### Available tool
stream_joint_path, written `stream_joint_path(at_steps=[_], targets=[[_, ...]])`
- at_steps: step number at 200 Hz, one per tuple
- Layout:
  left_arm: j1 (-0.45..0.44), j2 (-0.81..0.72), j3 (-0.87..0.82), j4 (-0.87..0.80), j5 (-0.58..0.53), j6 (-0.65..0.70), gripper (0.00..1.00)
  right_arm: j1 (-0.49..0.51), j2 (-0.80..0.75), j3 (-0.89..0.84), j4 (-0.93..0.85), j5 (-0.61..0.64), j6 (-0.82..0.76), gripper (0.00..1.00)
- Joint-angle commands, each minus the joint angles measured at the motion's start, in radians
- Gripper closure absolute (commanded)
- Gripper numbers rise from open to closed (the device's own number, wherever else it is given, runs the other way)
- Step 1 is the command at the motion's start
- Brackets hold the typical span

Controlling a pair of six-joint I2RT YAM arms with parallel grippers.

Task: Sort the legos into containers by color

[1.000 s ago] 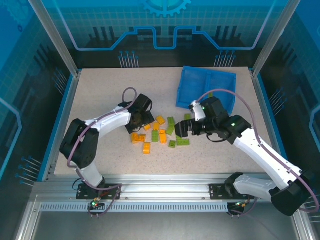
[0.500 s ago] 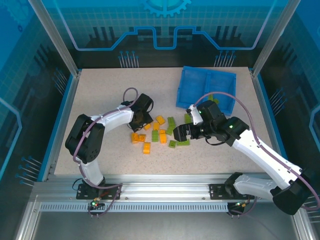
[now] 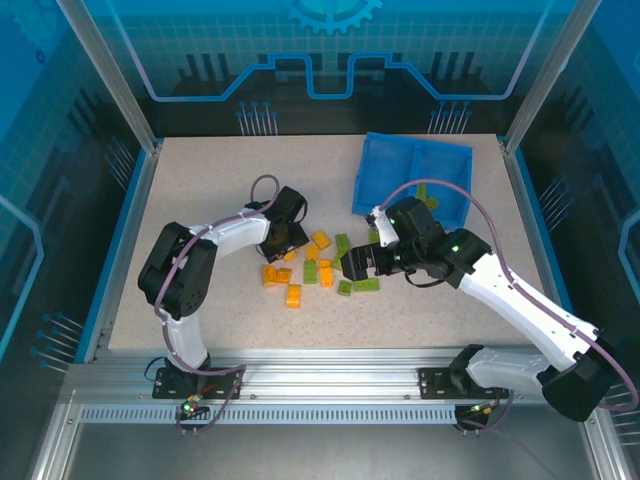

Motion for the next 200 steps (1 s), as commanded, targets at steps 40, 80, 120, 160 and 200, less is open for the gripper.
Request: stream_joint_path(at_steps=[40, 80, 120, 160, 200], targets=[[0.022, -0.035, -0.053, -0.031, -0.012, 0.013, 0.46, 0.023, -0.012, 0.017, -0.024, 0.037, 0.023, 0.00], [0.023, -0.076, -0.068, -0.065, -0.011, 0.050, 0.58, 0.026, -0.003, 0.007, -0.018, 0.043, 0.029, 0.00], [0.010, -0.176, -0.045, -0.078, 0.012, 0.107, 0.75, 0.026, -0.003, 0.008, -0.037, 0.103, 0.059, 0.00], [-0.138, -0.201, 0.209, -0.111, 0.032, 0.284, 0.78, 0.017, -0.111, -0.018, -0.018, 0.291, 0.142, 0.00], [-0.269, 0.078, 0.658, -0.149, -0.061, 0.478, 0.77, -0.043, -0.257, -0.087, -0.024, 0.448, 0.234, 0.00]])
